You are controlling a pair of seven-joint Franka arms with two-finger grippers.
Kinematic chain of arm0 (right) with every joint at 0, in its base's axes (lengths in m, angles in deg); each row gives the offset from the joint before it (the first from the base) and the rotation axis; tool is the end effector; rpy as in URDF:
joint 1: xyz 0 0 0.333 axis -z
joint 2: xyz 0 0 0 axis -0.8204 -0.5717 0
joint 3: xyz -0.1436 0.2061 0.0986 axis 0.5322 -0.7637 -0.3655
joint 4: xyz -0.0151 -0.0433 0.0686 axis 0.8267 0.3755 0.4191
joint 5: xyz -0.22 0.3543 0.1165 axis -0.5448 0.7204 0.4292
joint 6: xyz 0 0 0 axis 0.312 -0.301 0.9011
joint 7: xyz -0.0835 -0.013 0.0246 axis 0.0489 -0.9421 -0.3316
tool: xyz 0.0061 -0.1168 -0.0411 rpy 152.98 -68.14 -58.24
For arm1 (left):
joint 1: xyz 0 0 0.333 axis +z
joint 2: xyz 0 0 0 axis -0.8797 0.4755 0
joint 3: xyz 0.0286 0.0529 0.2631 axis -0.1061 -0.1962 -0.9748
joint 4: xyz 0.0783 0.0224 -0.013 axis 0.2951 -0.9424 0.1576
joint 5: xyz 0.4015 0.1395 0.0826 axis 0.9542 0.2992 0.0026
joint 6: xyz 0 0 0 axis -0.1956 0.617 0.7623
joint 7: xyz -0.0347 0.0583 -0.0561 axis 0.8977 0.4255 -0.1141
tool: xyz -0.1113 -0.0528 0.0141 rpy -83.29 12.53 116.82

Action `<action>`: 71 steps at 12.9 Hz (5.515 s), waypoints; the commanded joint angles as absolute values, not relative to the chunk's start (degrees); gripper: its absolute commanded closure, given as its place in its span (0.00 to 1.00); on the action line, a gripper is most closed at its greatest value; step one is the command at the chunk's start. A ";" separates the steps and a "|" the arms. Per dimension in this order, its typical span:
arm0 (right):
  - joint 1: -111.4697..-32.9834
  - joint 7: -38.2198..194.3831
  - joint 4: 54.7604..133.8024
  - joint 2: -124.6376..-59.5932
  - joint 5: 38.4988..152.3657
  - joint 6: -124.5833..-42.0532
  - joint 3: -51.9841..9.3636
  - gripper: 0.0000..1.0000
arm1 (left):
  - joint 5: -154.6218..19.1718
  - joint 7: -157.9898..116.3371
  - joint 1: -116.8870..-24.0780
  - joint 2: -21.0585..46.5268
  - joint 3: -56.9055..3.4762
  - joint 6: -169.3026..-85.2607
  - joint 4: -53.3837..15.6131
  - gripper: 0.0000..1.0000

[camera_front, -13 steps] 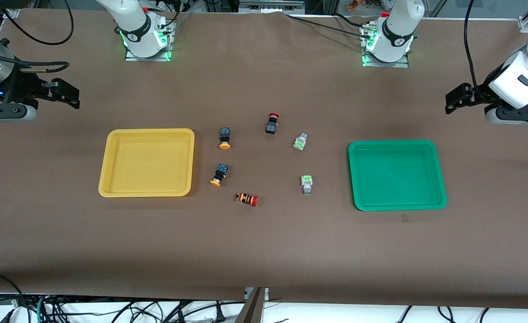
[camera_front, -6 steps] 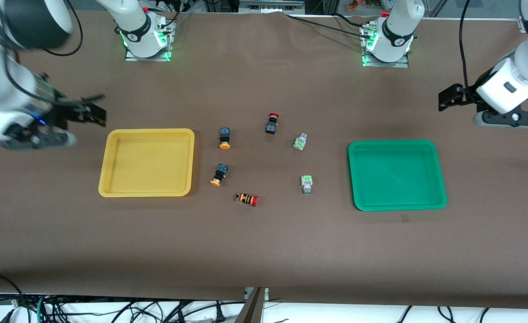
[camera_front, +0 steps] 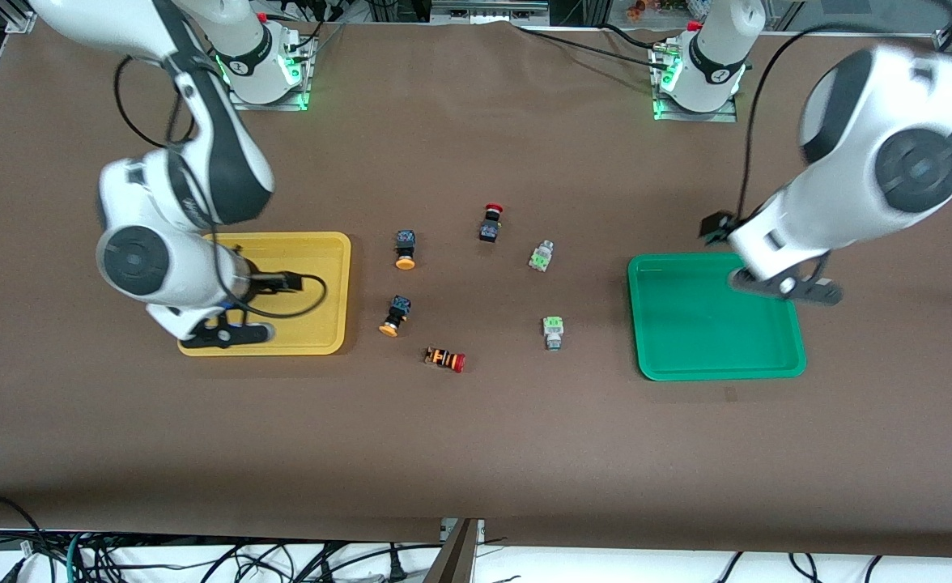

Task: Place green and yellow buttons in trays
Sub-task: 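Grasp the yellow button with the right gripper while the left gripper grasps green, then carry the buttons into the matching trays with both grippers and release, then grasp the second yellow and green buttons with the right and left grippers, then place the buttons in the matching trays with both grippers and release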

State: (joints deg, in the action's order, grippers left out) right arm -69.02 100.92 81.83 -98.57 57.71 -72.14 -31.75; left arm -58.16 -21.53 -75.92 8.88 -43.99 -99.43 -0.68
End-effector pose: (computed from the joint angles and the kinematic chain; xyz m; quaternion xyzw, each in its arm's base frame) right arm 0.6494 0.2152 0.2724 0.9943 0.0082 -0.1044 0.0179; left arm 0.6418 -0.1728 0.3956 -0.9890 0.0827 0.1199 0.0241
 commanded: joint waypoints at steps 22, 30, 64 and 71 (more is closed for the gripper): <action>-75.71 111.83 80.51 -106.81 57.97 -84.09 -30.81 1.00 | -61.11 -2.49 -88.78 26.78 -46.00 -127.94 -1.79 0.95; -66.38 79.88 101.39 -98.72 57.71 -87.98 -21.23 1.00 | -60.93 -24.46 -74.35 23.50 -46.27 -113.00 -10.72 0.88; -67.70 93.94 102.04 -98.35 57.71 -87.04 -31.96 1.00 | -62.00 -25.14 -76.58 14.37 -33.52 -118.02 -20.97 0.94; -64.18 93.84 98.99 -84.69 58.59 -79.89 -31.59 0.00 | -43.53 -43.78 -56.08 18.82 -33.35 -122.76 -19.01 0.87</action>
